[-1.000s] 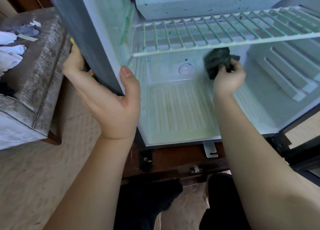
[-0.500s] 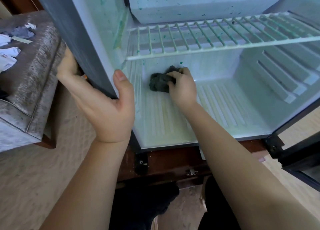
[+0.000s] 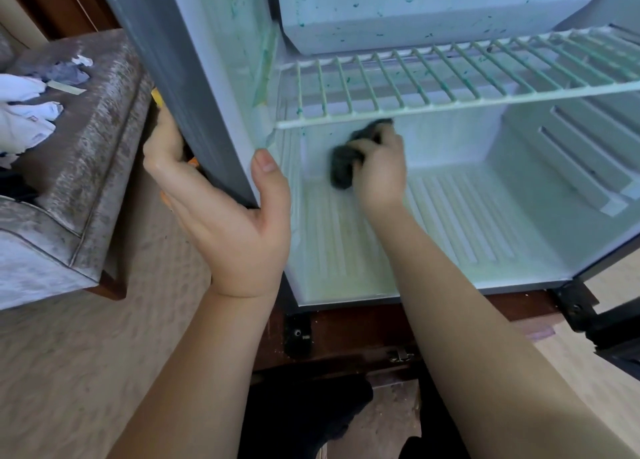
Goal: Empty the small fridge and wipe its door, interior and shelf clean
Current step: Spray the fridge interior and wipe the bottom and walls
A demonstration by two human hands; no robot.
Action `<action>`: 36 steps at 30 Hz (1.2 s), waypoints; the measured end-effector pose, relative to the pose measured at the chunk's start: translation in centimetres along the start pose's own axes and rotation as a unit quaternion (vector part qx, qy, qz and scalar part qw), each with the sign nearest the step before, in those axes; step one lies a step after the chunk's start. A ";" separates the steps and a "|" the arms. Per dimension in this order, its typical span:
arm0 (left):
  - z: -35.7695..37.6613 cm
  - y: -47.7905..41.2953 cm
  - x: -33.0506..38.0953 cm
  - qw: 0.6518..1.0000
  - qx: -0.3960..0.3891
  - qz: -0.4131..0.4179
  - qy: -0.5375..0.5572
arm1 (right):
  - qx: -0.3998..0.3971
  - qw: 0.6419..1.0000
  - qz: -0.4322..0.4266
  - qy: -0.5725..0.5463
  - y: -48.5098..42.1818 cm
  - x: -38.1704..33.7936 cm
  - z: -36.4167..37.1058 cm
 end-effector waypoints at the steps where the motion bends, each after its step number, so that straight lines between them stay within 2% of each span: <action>1: 0.0 0.0 -0.1 1.000 0.001 -0.001 0.001 | -0.035 0.999 -0.012 0.029 0.6 0.0 1.9; 3: 0.1 -0.1 -0.1 1.000 -0.004 0.001 0.004 | -0.089 0.993 -0.028 0.073 1.5 0.5 4.5; 5: 0.1 0.0 -0.1 1.000 -0.007 0.005 0.002 | -0.114 0.985 -0.056 0.115 1.9 0.4 5.0; 7: 0.2 0.1 -0.1 1.000 -0.013 0.004 0.004 | -0.118 0.986 -0.040 0.112 1.5 1.3 3.7; 13: 0.0 0.3 -0.3 1.000 -0.013 -0.005 0.017 | -0.004 0.986 0.107 0.131 -1.6 11.1 -6.7; 16: -0.1 0.2 -0.4 1.000 -0.003 -0.003 0.015 | 0.018 0.979 0.161 0.120 -2.3 14.1 -9.4; 24: -0.1 0.2 -0.2 1.000 0.002 0.002 0.012 | 0.058 0.981 0.182 -0.026 -1.1 9.0 -6.0; 27: 0.1 0.2 -0.2 1.000 0.000 0.004 0.011 | 0.010 0.991 0.125 -0.040 0.6 5.2 -2.2; 30: 0.2 0.1 -0.2 1.000 -0.008 0.005 0.005 | -0.023 0.991 0.128 -0.018 0.4 4.5 -1.2; 34: 0.1 0.2 -0.2 1.000 -0.010 0.003 0.008 | 0.045 0.980 0.154 -0.115 -0.6 5.7 -4.6; 36: 0.1 0.1 -0.2 1.000 -0.006 0.003 0.014 | 0.088 0.978 0.119 -0.151 -0.3 4.6 -5.6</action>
Point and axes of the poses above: each hand's wrist, its own y-axis away from the middle knuckle, its own z-axis out of the palm, x = y × z, the point moved 9 cm from there along -y, towards the middle knuckle, and after that the axes turned 9 degrees about z, right-handed, at the moved point
